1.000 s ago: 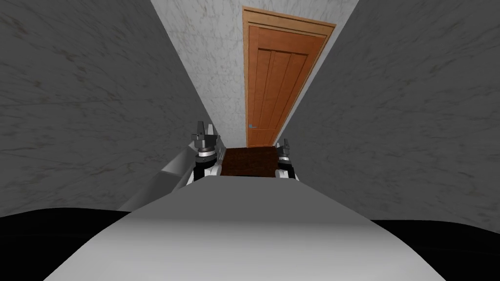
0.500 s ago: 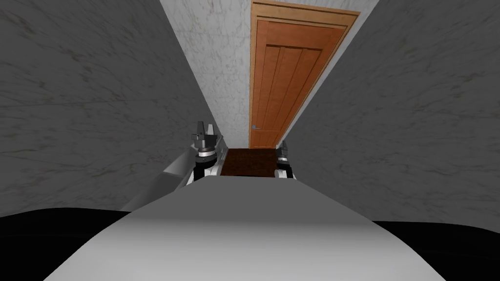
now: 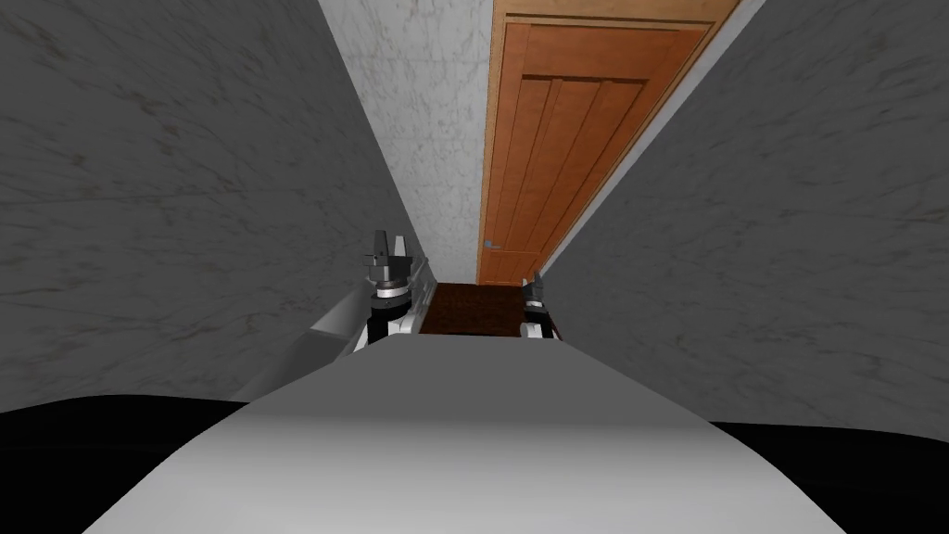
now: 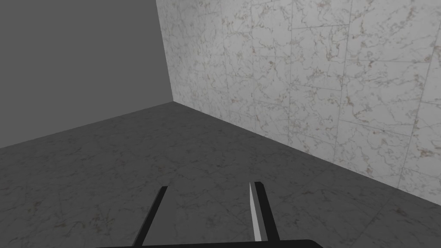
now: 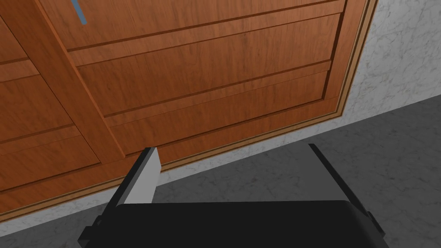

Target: Pull the door open

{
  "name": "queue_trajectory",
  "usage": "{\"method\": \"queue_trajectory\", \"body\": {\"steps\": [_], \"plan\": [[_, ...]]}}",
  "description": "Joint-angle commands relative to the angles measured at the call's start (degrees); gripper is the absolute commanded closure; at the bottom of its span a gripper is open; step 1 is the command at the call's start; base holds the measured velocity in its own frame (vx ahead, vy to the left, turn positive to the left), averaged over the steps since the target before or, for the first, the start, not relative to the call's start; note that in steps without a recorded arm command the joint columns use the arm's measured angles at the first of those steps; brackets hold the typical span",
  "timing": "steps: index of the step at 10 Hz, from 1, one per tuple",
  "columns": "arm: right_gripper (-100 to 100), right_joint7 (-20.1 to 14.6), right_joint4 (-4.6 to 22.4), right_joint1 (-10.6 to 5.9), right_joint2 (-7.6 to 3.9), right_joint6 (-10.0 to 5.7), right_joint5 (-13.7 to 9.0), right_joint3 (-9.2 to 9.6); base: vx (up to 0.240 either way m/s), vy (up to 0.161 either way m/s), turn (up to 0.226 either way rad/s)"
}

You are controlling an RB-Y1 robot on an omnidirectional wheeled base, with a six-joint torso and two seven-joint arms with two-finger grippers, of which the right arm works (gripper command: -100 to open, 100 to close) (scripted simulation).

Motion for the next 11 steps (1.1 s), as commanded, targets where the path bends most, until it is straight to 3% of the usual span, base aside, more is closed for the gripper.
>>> {"method": "queue_trajectory", "body": {"steps": [1,11], "plan": [[-100,0.4,2.7,-0.93,-0.44,-0.95,-0.9,-0.14,0.108,0.015,0.123],[-100,2.9,19.1,-6.59,-2.49,-6.09,-6.4,-0.75,0.106,0.014,0.128]]}}
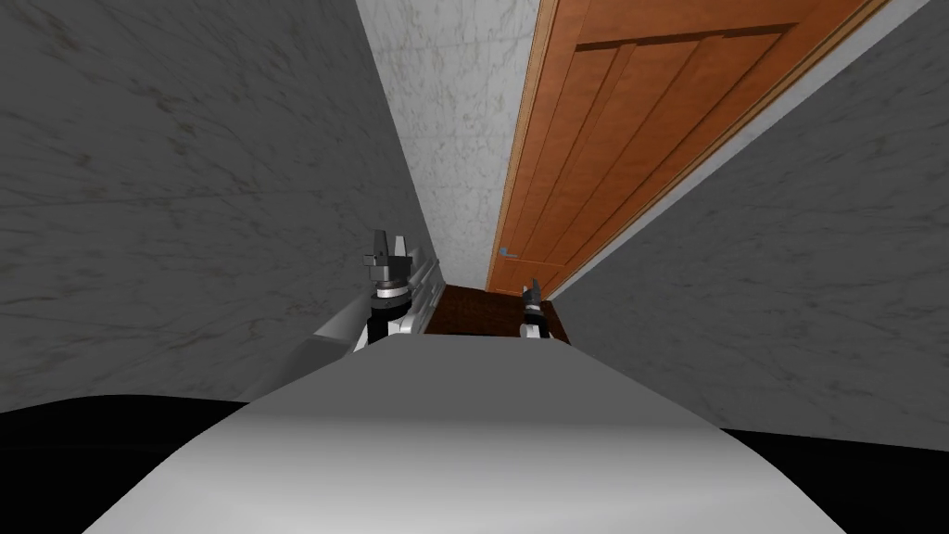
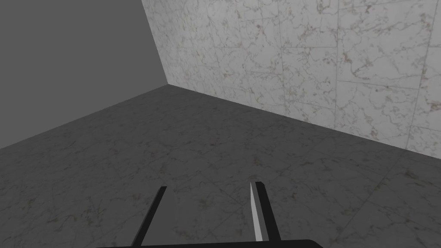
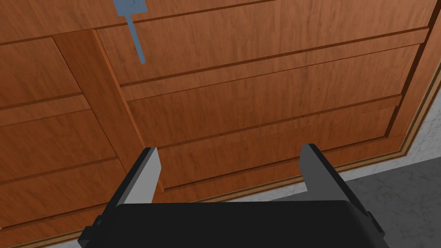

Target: Pull the door open

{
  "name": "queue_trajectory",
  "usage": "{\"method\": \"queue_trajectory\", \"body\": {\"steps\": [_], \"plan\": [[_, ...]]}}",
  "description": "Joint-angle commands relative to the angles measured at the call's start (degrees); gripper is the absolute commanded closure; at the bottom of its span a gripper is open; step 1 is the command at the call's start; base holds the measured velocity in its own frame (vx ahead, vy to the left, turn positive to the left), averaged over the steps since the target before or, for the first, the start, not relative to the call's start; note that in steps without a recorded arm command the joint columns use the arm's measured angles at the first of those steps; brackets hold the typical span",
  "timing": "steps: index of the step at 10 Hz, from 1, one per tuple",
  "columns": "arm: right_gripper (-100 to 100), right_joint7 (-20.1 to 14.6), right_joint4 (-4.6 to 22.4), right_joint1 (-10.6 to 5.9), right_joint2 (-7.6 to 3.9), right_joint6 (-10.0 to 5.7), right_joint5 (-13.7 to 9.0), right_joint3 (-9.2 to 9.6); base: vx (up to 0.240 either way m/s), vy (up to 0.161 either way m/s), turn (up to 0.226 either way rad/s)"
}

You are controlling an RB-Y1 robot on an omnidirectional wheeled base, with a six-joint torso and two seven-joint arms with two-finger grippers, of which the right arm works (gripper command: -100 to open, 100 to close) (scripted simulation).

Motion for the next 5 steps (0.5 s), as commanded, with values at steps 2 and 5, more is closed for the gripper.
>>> {"method": "queue_trajectory", "body": {"steps": [2,5], "plan": [[-100,0.8,4.4,-1.47,-0.4,-1.26,-1.4,-0.16,0.112,0.005,0.131],[-100,1.5,9.2,-3.08,-0.96,-2.73,-3.0,-0.33,0.104,-0.008,0.119]]}}
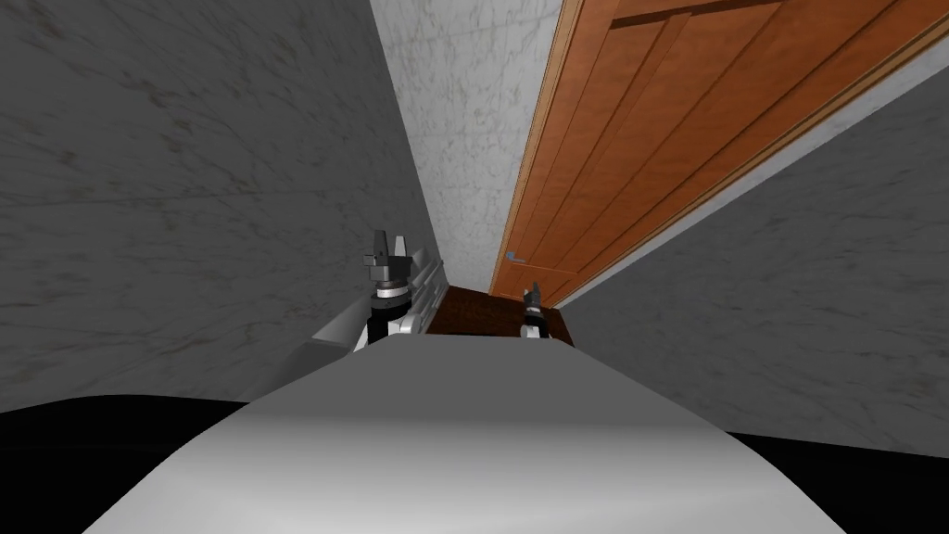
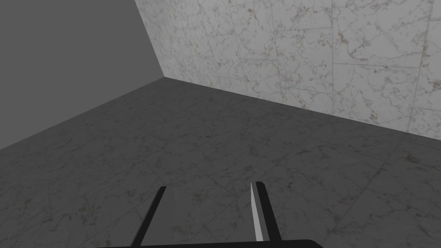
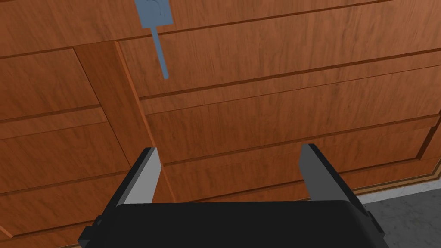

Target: Pull the door open

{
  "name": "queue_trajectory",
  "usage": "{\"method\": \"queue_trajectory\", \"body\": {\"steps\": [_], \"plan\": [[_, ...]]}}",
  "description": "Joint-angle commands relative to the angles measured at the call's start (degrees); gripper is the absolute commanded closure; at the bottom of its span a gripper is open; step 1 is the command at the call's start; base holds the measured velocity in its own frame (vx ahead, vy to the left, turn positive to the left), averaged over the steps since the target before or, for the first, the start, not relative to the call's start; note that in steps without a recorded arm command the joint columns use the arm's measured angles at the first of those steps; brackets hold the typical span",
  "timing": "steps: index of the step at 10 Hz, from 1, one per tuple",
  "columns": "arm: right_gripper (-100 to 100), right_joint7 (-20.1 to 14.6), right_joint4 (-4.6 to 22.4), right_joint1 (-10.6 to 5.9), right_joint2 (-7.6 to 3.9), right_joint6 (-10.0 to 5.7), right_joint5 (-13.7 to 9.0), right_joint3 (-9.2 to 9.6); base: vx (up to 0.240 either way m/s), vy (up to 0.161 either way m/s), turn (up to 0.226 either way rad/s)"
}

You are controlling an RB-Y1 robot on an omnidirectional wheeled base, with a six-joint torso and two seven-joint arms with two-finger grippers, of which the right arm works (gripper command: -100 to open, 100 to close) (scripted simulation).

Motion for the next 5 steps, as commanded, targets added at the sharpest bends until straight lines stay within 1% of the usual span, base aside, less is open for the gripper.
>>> {"method": "queue_trajectory", "body": {"steps": [1,3,5], "plan": [[-100,0.4,2.9,-1.13,-0.25,-0.98,-0.8,-0.09,0.124,-0.003,0.103],[-100,0.9,6.0,-2.17,-0.61,-1.92,-1.8,-0.2,0.108,-0.016,0.136],[-100,1.3,8.8,-3.12,-0.93,-2.79,-2.7,-0.3,0.095,0.001,0.102]]}}
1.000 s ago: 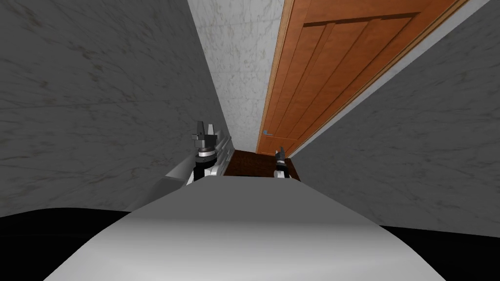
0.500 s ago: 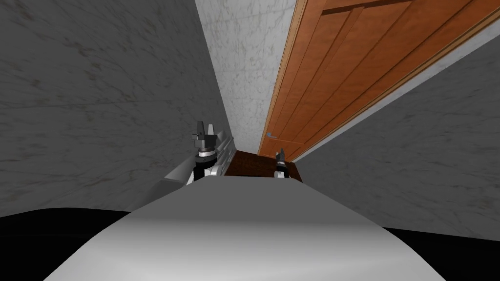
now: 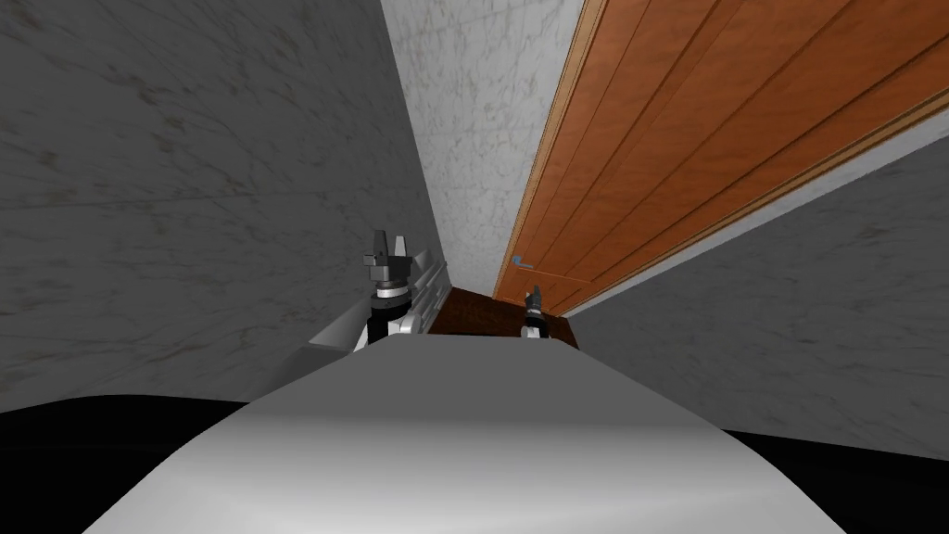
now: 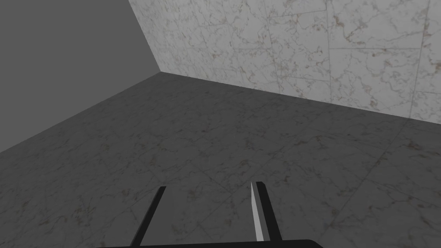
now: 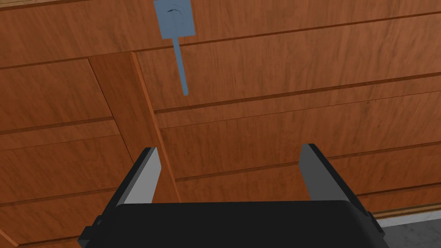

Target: Pull the door open

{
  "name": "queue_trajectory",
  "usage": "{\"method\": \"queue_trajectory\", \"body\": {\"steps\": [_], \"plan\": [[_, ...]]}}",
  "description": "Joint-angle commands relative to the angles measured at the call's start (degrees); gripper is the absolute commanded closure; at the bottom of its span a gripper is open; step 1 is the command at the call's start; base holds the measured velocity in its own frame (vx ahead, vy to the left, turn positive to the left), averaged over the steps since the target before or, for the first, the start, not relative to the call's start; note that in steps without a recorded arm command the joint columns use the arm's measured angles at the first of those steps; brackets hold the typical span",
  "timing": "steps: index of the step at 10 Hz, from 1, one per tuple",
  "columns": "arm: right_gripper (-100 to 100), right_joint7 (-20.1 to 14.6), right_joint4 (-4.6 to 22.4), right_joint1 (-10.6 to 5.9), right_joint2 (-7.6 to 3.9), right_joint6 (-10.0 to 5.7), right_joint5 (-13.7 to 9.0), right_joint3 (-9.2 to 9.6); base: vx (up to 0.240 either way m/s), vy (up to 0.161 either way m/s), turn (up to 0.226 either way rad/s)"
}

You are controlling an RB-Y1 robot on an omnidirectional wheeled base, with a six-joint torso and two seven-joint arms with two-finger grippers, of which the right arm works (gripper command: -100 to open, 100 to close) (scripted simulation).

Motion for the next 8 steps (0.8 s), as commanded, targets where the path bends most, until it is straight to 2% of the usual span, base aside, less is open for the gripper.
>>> {"method": "queue_trajectory", "body": {"steps": [1,8], "plan": [[-100,0.5,2.0,-0.71,-0.1,-0.54,-0.8,-0.13,0.096,-0.007,0.101],[-100,1.8,10.5,-3.61,-1.07,-3.17,-3.6,-0.44,0.093,-0.02,0.095]]}}
